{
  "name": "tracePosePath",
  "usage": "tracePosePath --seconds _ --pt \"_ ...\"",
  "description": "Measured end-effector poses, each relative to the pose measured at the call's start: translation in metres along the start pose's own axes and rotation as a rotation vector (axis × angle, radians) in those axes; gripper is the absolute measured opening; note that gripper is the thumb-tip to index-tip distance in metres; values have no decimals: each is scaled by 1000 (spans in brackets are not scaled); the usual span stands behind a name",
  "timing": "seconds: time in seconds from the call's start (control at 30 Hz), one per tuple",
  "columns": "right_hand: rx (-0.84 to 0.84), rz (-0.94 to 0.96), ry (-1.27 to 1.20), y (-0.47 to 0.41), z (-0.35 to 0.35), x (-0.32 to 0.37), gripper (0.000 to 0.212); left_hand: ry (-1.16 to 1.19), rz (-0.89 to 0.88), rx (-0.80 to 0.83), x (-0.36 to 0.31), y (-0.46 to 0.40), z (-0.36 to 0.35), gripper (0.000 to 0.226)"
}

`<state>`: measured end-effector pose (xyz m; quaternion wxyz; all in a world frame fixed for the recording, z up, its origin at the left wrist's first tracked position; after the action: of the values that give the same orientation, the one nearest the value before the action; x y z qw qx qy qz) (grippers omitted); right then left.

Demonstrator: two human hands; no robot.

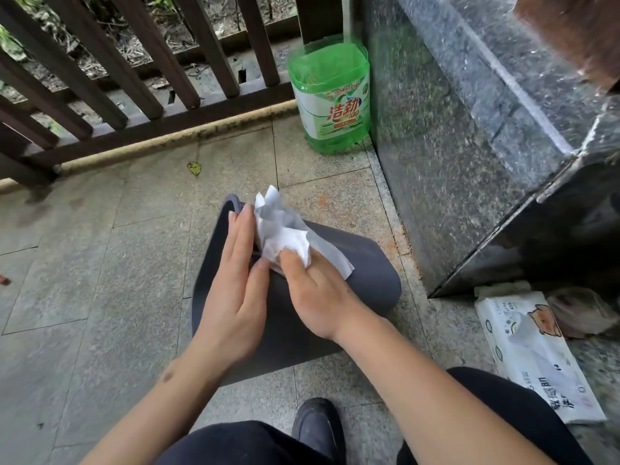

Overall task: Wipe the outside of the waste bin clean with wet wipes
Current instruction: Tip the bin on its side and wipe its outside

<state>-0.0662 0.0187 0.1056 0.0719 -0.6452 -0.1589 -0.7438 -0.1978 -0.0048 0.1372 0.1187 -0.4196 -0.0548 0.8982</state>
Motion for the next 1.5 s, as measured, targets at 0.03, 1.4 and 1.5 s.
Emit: tracePosePath --seconds 0.03,1.4,1.5 --pt "-18 10 45 -3 0 -3 46 -14 13 -6 2 1 2 62" --pt "-143 -99 -64 -28 7 6 38 -3 -190 236 -8 8 7 77" --pt "-78 -45 -163 -14 4 14 37 6 -169 218 -7 9 7 76"
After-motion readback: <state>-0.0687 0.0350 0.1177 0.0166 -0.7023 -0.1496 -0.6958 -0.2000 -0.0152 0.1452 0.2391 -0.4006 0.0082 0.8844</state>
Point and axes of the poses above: each hand's wrist, its own y-axis away from the middle knuckle, its own z-axis out of the back of the hand, x = y × z, the point moved 1 cm from there along -y, towards the middle knuckle, and after that the axes turned 6 degrees about -z, right-handed, at the moved point
